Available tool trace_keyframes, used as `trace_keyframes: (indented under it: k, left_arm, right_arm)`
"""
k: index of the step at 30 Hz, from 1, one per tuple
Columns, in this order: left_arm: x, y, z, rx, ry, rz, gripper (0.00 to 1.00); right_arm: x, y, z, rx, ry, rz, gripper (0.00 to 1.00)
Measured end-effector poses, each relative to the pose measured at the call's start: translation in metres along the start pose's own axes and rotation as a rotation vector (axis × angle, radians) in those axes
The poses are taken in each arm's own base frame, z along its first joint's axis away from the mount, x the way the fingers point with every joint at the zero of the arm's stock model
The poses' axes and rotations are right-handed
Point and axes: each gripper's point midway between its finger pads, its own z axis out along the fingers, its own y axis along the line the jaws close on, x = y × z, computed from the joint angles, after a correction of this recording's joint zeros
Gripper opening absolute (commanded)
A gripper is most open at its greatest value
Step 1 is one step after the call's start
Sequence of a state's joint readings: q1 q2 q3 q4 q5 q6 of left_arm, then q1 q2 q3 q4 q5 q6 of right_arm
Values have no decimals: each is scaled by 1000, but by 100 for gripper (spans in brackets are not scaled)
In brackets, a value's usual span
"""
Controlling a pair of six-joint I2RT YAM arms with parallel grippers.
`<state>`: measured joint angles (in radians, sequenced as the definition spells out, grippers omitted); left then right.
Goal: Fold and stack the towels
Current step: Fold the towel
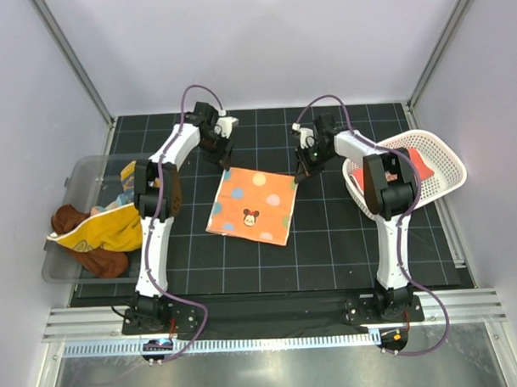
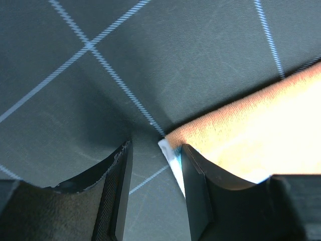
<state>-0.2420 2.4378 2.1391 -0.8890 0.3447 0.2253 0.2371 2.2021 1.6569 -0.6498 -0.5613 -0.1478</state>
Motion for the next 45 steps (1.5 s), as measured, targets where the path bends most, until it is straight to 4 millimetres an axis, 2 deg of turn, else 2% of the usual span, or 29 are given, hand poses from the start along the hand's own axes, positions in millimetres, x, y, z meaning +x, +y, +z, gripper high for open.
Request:
trace_keyframes:
  k: [9, 13, 16, 29, 36, 45]
  left_arm:
    - [-9, -8, 6, 74, -18, 19, 38]
    - [-7, -16, 8, 116, -18, 7, 12]
    - [-7, -19, 11, 140, -19, -1, 0]
    - [-21, -22, 8, 136, -80, -72, 0]
    - [-41, -27, -17, 113, -156, -86, 0]
    - [-40, -37, -48, 75, -195, -85, 0]
  right_arm:
    - [1, -5, -3, 3, -1, -5, 1]
    - [1, -6, -3, 4, 1, -5, 1]
    - [2, -9, -2, 3, 3, -1, 1]
    - [-3, -14, -8, 44, -39, -6, 1]
    - [-12, -10, -31, 107, -104, -30, 1]
    - [-19, 8, -56, 174, -186, -62, 1]
